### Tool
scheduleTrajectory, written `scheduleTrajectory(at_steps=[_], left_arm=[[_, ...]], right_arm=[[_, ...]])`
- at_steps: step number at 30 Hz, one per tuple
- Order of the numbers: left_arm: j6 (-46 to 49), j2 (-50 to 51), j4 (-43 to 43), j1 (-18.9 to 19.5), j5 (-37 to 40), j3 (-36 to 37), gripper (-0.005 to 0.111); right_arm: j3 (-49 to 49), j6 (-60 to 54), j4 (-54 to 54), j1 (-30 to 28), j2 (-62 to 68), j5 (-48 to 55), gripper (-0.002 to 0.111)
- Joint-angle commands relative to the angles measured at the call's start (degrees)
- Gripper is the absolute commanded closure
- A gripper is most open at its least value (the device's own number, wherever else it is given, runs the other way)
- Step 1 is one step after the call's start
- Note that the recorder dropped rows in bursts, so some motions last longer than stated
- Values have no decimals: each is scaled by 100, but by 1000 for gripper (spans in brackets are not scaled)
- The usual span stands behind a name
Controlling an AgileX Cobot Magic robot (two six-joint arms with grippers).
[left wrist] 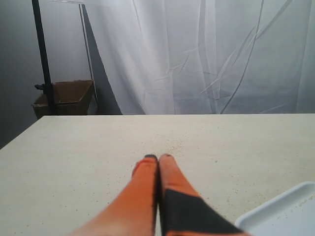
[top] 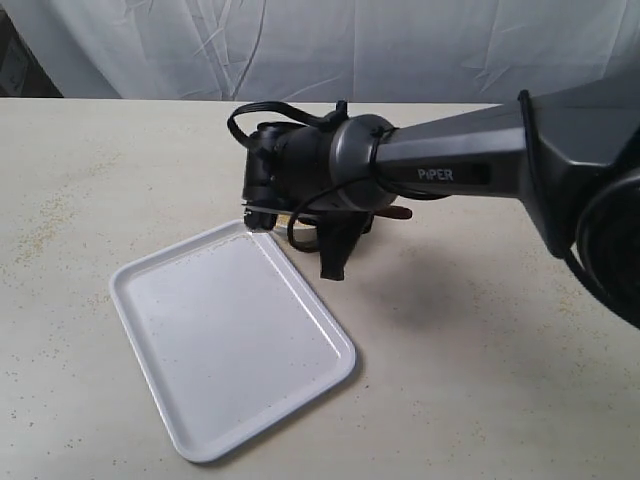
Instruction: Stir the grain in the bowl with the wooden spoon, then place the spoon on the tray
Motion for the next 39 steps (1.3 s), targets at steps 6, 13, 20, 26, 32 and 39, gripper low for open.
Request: scheduleTrajectory(at_steps=[6,13,20,26,32,39], left_arm=[[-25,-28,-18,-26,0,28,106],[-25,-28,-18,-26,0,28,106],[-25,-28,-18,-26,0,28,106],[-25,-28,-18,-26,0,28,106],[-25,-28,-18,-26,0,28,106],[-25,-28,-18,-26,0,28,106]], right_arm=[[-35,-73,-112,179,-404,263,107],[-35,-160,-253,179,-709,598,107],[-35,-170,-710,179,-768,936,107],[-35,-170,-568,56,-567,459,109],[-35,-52,-625,-111,-152,315,109],[-35,-26,-361,-98,-6,47,109]])
